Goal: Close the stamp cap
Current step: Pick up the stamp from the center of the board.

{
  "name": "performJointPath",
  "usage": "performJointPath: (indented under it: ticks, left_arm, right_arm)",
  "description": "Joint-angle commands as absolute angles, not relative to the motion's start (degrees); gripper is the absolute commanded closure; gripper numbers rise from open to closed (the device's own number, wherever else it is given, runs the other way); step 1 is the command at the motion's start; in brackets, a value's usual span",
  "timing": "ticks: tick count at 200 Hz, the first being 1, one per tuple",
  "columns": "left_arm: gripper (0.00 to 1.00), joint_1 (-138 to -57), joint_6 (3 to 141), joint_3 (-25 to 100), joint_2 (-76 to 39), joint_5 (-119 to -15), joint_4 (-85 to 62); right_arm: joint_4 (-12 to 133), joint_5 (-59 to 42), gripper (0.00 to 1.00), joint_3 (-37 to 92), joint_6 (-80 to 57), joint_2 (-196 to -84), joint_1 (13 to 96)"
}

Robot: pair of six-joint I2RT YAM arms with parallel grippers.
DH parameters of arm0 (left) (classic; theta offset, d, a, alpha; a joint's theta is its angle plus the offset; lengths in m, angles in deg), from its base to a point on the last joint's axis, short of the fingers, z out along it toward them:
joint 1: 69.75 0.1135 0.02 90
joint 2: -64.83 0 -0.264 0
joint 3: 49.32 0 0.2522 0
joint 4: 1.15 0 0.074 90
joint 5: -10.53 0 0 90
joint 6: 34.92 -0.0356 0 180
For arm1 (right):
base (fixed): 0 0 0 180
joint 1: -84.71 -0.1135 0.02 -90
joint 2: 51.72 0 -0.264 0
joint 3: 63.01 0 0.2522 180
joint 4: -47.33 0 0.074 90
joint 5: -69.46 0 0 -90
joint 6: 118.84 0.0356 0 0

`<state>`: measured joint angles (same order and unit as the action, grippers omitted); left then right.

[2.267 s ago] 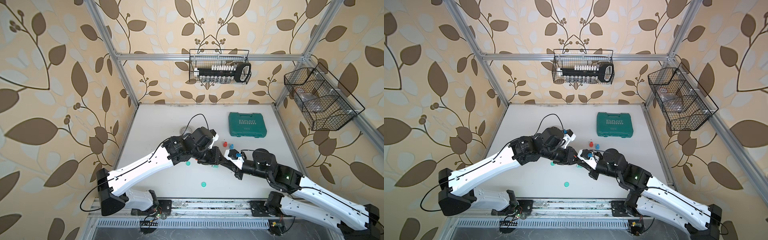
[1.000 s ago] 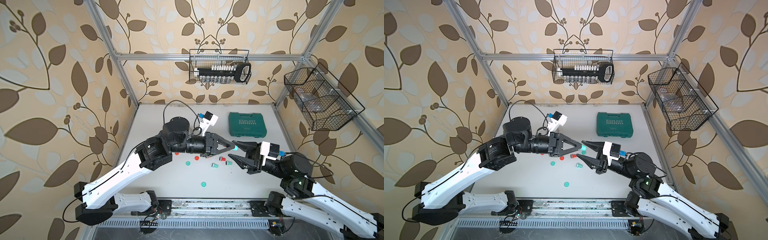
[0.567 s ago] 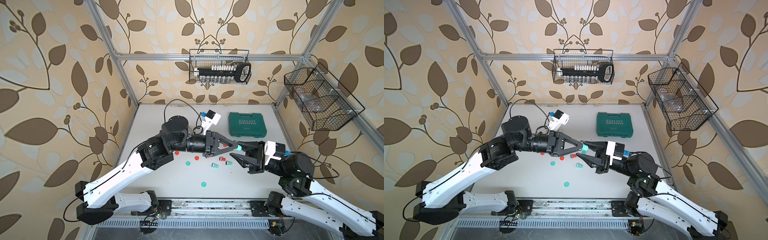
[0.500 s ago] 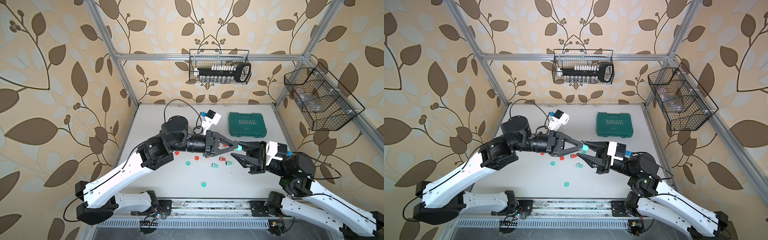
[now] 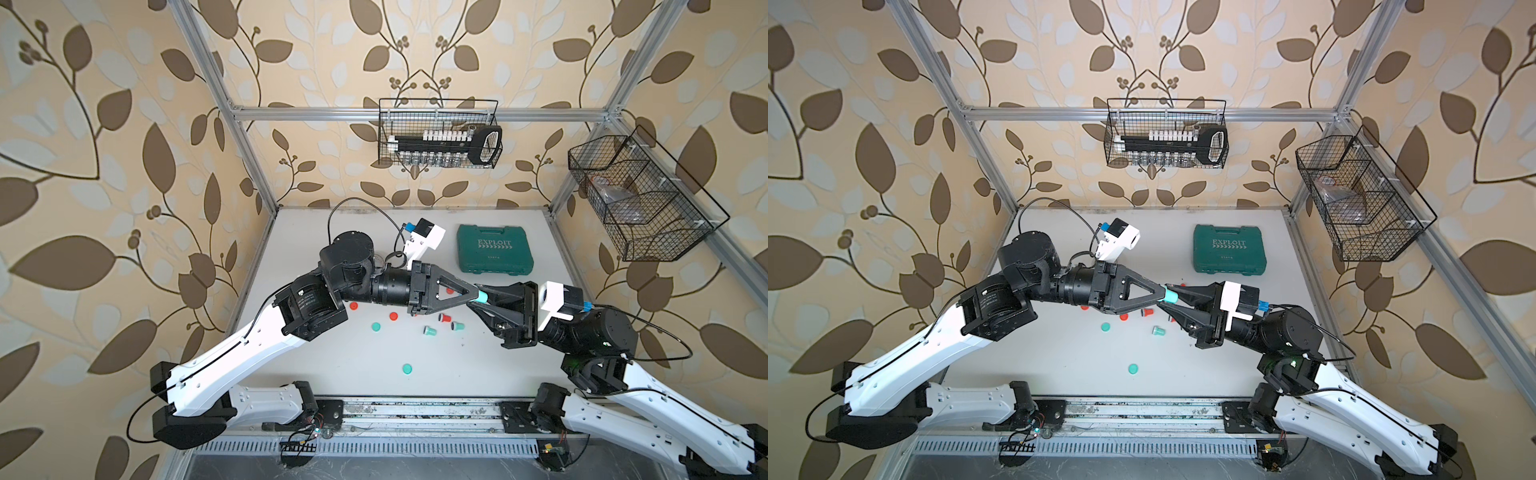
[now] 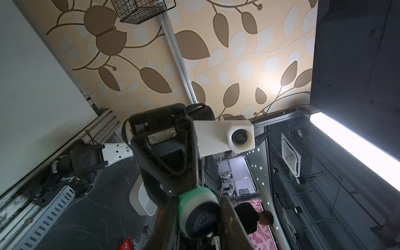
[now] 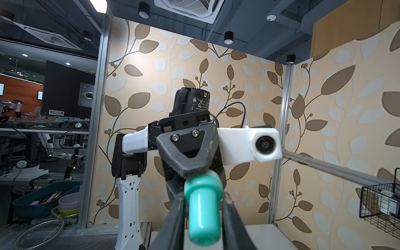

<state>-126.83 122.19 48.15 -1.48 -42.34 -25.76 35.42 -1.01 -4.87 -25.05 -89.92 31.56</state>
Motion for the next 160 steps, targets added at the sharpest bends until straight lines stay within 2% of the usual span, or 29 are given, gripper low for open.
performJointPath:
  ticks: [1, 70, 117, 160]
  left_arm:
    - [0.82, -127.15, 122.14, 49.68, -0.14, -41.85, -22.38]
    - [0.82, -127.14, 121.97, 49.38, 0.23, -41.94, -22.64]
    - [0.82, -127.15, 121.97, 49.33, 0.32, -41.85, -22.38]
    - [0.83, -127.15, 122.14, 49.09, 0.06, -41.69, -22.38]
  right_arm:
    - [34.12, -0.77, 0.76, -3.36, -24.09, -89.06, 31.36]
    - [34.16, -1.55, 0.74, -2.98, -23.39, -88.88, 31.41]
    - [34.3, -1.11, 0.84, -2.16, -22.66, -89.86, 31.42]
    - [34.62, -1.27, 0.85, -1.39, -22.25, -90.41, 31.4]
